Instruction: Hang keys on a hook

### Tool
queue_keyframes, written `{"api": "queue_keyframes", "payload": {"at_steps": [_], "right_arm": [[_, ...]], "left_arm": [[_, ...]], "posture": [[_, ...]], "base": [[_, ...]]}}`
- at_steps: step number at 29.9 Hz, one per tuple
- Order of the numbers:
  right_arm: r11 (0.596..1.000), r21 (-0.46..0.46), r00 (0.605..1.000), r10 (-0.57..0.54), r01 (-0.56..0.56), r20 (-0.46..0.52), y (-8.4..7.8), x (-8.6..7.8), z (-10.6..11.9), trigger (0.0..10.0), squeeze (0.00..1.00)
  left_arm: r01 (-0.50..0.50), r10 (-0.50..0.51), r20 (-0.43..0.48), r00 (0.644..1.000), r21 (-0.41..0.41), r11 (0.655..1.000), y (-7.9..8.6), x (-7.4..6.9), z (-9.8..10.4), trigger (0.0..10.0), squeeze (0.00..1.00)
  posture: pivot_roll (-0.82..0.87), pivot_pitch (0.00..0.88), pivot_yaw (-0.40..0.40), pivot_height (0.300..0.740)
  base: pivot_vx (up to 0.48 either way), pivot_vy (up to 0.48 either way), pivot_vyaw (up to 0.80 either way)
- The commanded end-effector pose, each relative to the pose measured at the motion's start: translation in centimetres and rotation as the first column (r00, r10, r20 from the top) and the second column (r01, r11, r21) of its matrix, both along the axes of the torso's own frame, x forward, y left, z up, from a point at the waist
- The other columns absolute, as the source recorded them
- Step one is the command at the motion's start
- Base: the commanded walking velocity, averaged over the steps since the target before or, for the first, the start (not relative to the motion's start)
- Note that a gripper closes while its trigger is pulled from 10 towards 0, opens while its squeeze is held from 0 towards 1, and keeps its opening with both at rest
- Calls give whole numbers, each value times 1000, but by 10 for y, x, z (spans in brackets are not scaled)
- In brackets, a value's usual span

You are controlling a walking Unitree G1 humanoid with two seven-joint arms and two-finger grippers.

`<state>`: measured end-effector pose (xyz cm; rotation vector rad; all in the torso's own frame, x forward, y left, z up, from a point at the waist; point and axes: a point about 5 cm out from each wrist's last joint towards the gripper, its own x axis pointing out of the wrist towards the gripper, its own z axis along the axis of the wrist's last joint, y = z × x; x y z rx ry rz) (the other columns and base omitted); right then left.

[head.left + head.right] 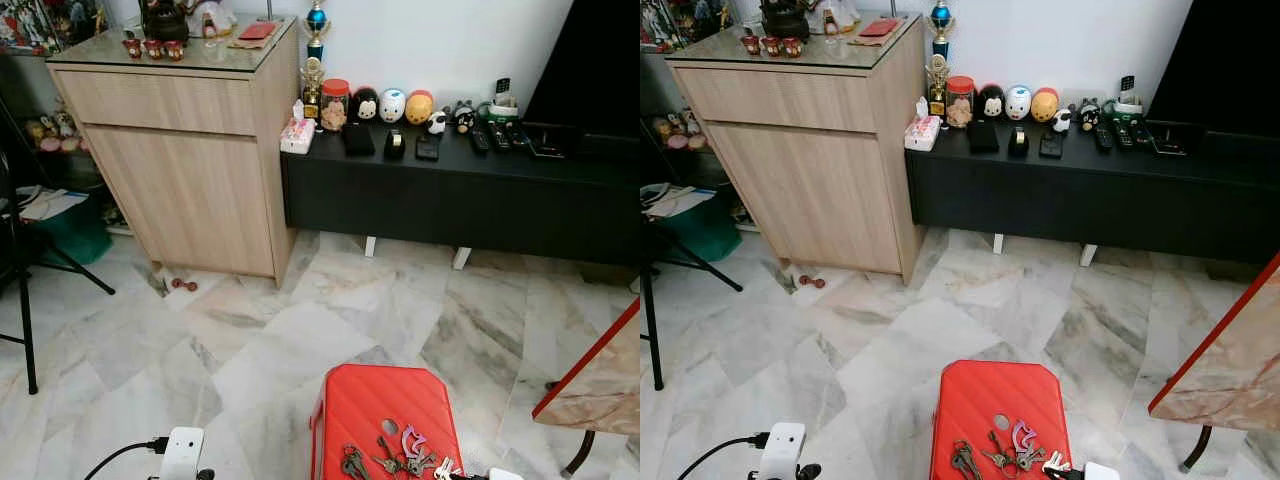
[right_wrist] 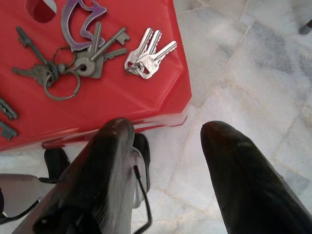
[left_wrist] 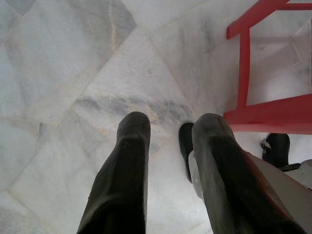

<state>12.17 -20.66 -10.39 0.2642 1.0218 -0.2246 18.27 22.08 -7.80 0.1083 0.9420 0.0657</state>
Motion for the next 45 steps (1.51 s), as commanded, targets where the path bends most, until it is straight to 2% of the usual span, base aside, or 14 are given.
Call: {"api": "queue_keyframes", "payload": {"at_steps": [1,6,11,31,45], "right_arm": [[1000,-4,1000,1,-1,6,-1,0,0,10000,0],[999,-23,999,-31,31,13,-3,0,1,10000,0],[1000,-25,1000,-13,13,2,-3,0,0,10000,0],[1000,-9,1000,11,-10,4,-2,-1,0,10000,0],[1000,-9,1000,6,-6,5,-2,-1,0,10000,0]], "left_arm": [[-12,12,-6,1000,0,1000,1,-2,-1,10000,0],[-4,4,-11,1000,8,1000,1,-2,-1,10000,0],[-5,5,-10,1000,9,1000,1,-2,-1,10000,0],[-2,2,-16,1000,10,1000,1,-3,-2,10000,0],[4,-4,-20,1000,11,1000,0,-4,-2,10000,0]], "posture": [[35,0,-51,740],[38,0,-50,740],[36,0,-49,740],[38,0,-55,638],[35,0,-53,638]], "base": [[0,0,0],[0,0,0],[0,0,0],[0,0,0],[0,0,0]]}}
